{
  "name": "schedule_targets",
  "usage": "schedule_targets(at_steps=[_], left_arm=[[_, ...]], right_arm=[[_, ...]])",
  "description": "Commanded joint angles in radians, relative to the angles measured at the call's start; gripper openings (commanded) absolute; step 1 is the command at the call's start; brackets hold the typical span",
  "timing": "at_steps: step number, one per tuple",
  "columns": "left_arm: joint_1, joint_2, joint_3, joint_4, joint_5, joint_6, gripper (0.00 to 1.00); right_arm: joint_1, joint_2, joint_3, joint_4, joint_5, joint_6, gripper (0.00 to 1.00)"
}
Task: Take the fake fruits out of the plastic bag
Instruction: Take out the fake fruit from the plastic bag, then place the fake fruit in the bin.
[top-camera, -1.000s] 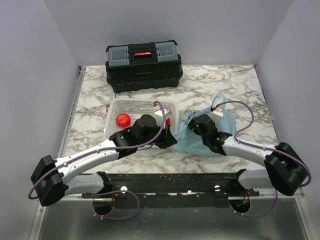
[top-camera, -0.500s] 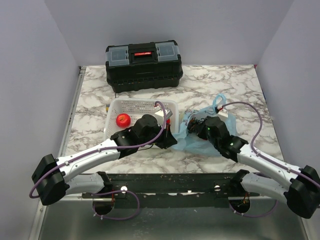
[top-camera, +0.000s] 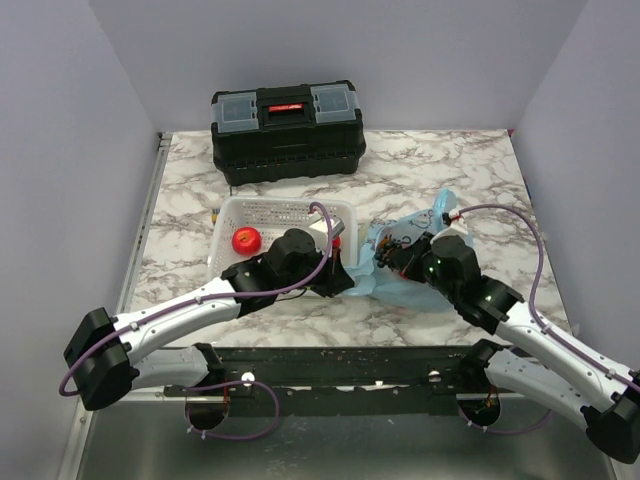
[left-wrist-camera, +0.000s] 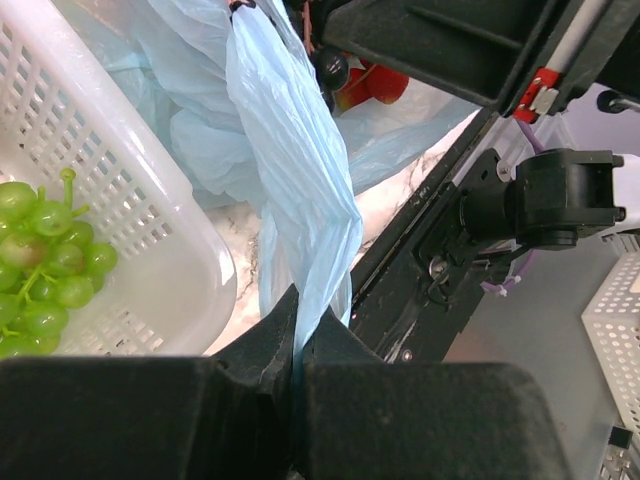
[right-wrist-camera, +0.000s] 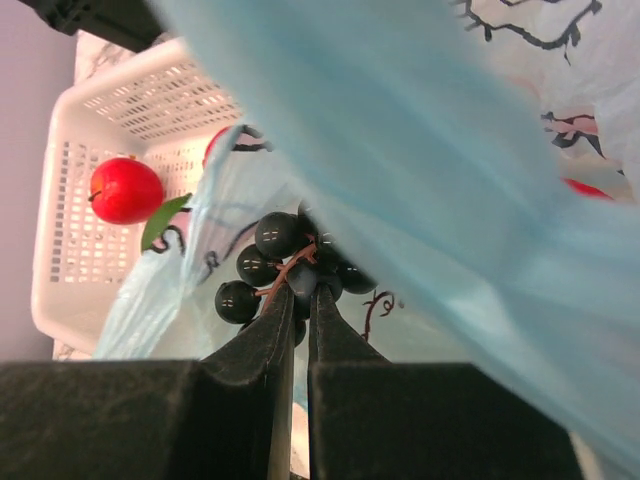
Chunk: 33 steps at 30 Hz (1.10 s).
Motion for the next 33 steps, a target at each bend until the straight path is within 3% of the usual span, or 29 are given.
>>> schedule_targets(at_steps=[1, 22, 33], left_arm=[[-0.003, 0.013, 0.017, 0.018, 0.006, 0.002, 0.0], [-0.003, 0.02, 0.003, 0.052, 0.031, -0.017, 0.0], [-0.003, -0.012, -0.024, 0.051, 0.026, -0.037, 0.0]], right_arm=[[-0.005, -0.003, 0.063, -0.022, -0.008, -0.009, 0.01], [-0.005, -0.062, 0.228, -0.095, 0.011, -0.081, 0.01], [-0.006, 0.123, 0.4, 0.019, -0.06, -0.142, 0.01]])
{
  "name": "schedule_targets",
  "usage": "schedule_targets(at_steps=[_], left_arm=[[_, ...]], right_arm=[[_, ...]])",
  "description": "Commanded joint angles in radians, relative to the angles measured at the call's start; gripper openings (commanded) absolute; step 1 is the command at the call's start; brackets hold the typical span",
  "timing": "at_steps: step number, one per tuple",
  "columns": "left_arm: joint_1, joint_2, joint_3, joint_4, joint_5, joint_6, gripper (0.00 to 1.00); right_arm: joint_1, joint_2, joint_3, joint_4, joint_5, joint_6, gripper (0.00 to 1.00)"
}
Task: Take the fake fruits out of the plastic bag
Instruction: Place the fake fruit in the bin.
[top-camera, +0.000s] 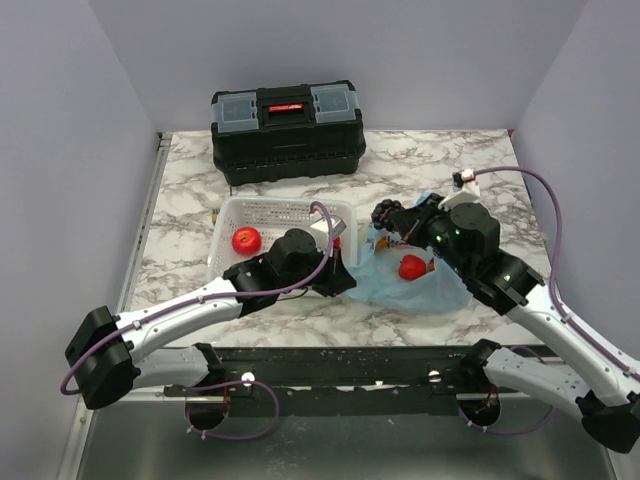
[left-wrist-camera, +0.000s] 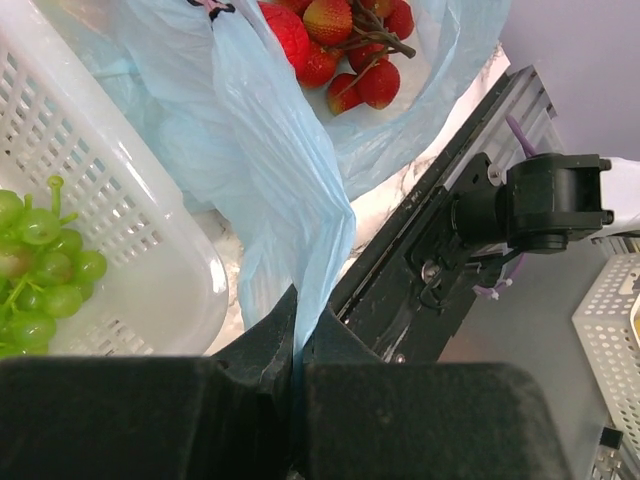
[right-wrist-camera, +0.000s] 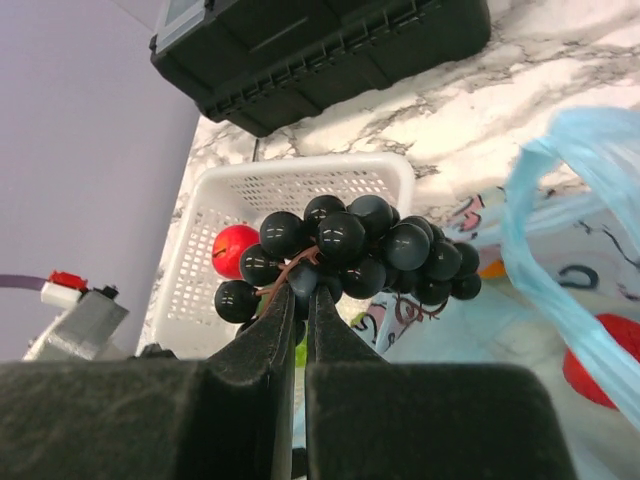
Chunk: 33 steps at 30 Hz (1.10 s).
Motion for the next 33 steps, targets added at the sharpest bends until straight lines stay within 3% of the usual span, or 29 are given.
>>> schedule_targets(at_steps=[1, 13, 23, 33], left_arm=[[-0.004, -0.029, -0.028, 0.029, 0.016, -0.022, 0.0], [-0.004, -0.037, -0.025, 0.009, 0.013, -0.021, 0.0], [-0.004, -0.043, -0.027, 0.019, 0.024, -0.025, 0.0], [-0.004, -0.041, -0.016, 0.005, 0.016, -0.019, 0.0]], right_arm=[[-0.005, 0.097, 0.088, 0.096, -0.076, -0.04, 0.01], [-0.005, 0.418, 0.25, 0.232, -0.359, -0.008, 0.01], [-0.004, 0.493, 0.279, 0.339, -0.458, 0.05, 0.01], [-0.004, 0.677, 0.279, 0.427, -0.604, 0.126, 0.01]])
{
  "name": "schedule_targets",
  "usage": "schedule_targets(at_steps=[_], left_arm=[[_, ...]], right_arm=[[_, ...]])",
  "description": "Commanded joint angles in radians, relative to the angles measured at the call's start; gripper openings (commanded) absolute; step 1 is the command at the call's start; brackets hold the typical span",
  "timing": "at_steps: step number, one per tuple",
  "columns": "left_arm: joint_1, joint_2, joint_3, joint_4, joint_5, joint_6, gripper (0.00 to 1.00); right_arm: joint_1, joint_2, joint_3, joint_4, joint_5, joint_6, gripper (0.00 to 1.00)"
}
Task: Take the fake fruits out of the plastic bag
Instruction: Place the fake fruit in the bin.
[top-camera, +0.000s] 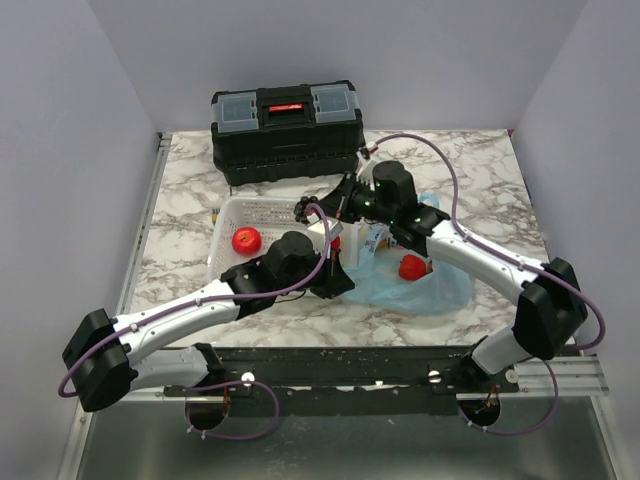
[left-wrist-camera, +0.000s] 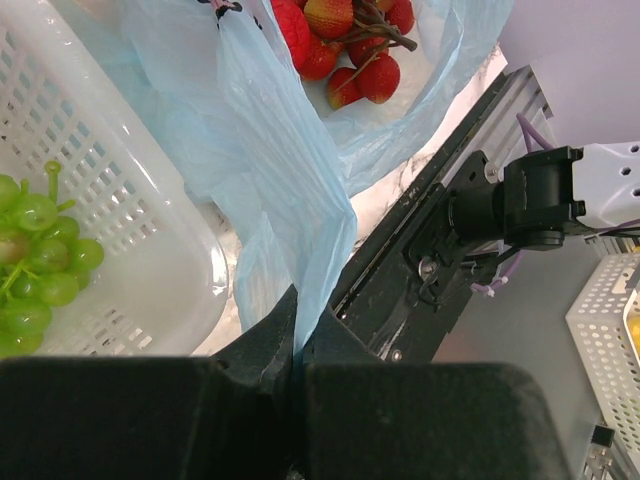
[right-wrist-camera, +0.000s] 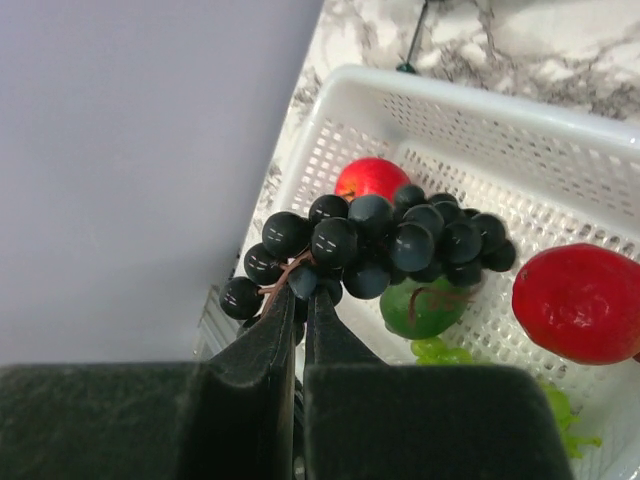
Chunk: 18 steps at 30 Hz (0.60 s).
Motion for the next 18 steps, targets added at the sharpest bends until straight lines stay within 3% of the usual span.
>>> schedule_targets(at_steps=[1, 14, 18], left_arm=[[-0.003, -0.018, 0.015, -0.007, 0.014, 0.002, 0.0], [-0.004, -0.013, 0.014, -0.008, 0.006, 0.008, 0.0], [-0.004, -0.013, 0.015, -0.012, 0.004, 0.008, 0.0]], right_arm=[[0.001, 0.066, 0.024, 0.074, -0.092, 0.044, 0.01], [0.001, 0.215, 0.026, 0.069, -0.124, 0.035, 0.06], [0.001, 0.241, 0.043, 0.064, -0.132, 0.028, 0.25]])
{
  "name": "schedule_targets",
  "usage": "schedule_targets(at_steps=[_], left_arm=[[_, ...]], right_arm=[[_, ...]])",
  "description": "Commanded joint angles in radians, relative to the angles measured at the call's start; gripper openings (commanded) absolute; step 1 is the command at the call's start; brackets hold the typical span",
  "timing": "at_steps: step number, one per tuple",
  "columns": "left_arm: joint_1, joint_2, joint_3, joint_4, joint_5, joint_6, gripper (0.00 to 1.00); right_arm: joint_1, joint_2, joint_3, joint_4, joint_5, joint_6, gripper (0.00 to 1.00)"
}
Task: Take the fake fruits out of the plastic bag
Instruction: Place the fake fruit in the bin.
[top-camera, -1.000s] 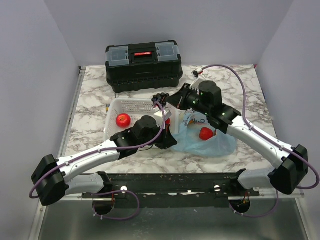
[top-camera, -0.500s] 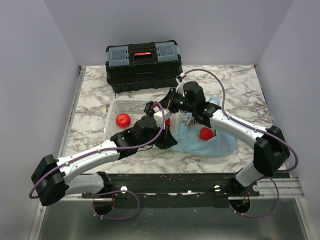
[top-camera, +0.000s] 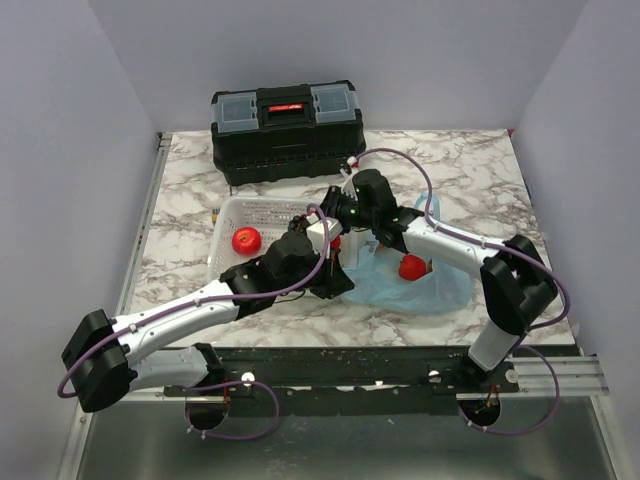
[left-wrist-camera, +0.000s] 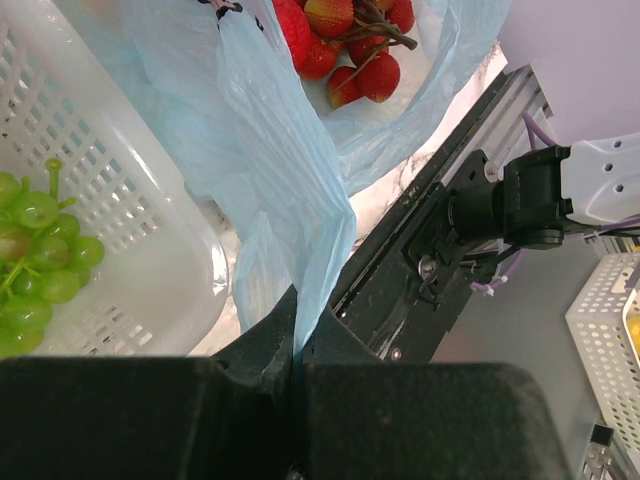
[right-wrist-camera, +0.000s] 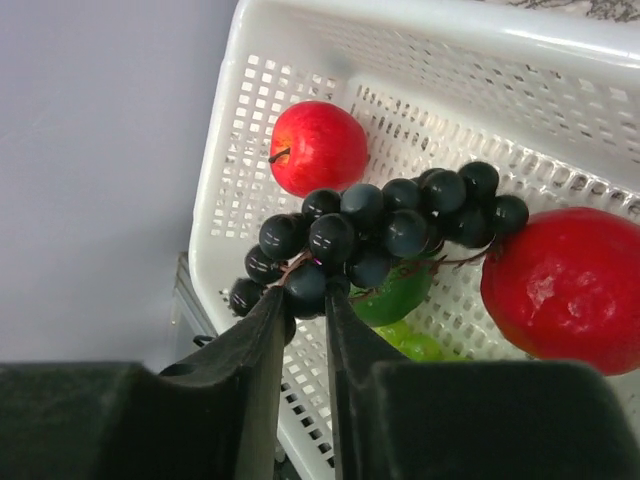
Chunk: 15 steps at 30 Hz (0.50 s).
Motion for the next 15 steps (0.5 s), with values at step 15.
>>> schedule_targets(at_steps=[15], left_arm=[[-0.004, -0.014, 0.007, -0.003, 0.002, 0.0, 0.0]], right_arm=[[0.001, -0.097, 0.027, -0.082, 0.104, -0.115, 0.56]])
